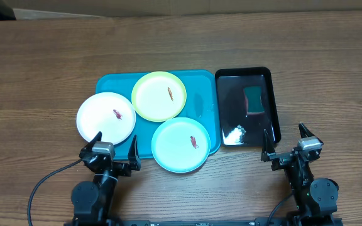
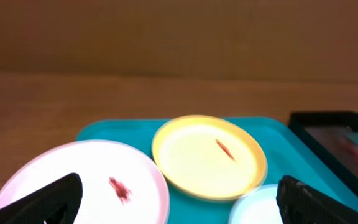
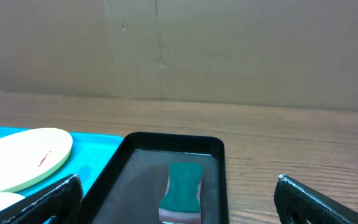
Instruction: Clean dirty plates on tray and stack at the side
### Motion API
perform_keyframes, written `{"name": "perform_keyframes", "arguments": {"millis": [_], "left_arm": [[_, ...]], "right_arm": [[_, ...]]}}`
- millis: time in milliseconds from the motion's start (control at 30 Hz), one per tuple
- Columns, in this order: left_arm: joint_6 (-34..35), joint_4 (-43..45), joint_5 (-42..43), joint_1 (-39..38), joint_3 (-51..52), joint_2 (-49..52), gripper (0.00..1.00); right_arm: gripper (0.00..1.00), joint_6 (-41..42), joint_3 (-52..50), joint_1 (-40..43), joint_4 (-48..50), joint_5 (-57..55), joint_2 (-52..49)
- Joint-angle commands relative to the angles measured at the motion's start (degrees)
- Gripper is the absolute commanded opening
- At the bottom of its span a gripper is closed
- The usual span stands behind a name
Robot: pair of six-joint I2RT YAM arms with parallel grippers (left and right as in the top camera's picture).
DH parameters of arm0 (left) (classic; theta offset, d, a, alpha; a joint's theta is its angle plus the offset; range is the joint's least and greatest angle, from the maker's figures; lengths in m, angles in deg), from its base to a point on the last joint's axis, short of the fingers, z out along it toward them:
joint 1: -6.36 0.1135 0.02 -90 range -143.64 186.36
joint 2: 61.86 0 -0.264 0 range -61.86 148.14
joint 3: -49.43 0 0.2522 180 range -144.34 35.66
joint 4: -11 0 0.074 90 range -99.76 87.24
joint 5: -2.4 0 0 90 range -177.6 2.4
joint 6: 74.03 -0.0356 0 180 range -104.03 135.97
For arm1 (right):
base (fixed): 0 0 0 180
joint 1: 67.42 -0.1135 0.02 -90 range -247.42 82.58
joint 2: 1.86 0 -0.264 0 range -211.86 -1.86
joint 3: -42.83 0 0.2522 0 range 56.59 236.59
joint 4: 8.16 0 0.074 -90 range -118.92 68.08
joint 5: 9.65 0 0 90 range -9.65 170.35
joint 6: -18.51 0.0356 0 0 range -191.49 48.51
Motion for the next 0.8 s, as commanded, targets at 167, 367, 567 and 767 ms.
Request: {"name": "perform_keyframes", "arguments": {"millis": [167,367,567,767], "left_arm": [[-1.1,-21.9,5.8,0.6,-32.0,14.9,1.00],[-6.1,-43.5,11.7,0.6,-60.8,40.3,1.00],[-5.8,-57.1,12.3,0.6,-78.4,58.9,1.00],[-3.7,-61.8,17.6,0.6,-80.3,69.5,1.00]], "right_arm": [[1.00,-0.2,-0.6,0.1,0.4,-0.4,0.0],[1.00,-0.2,-0.6,0.1,0.5,-0.4,0.0],[1.00,-0.2,-0.6,0.1,0.4,-0.4,0.0],[1.00,-0.2,-0.6,0.1,0.5,-0.4,0.0]]}}
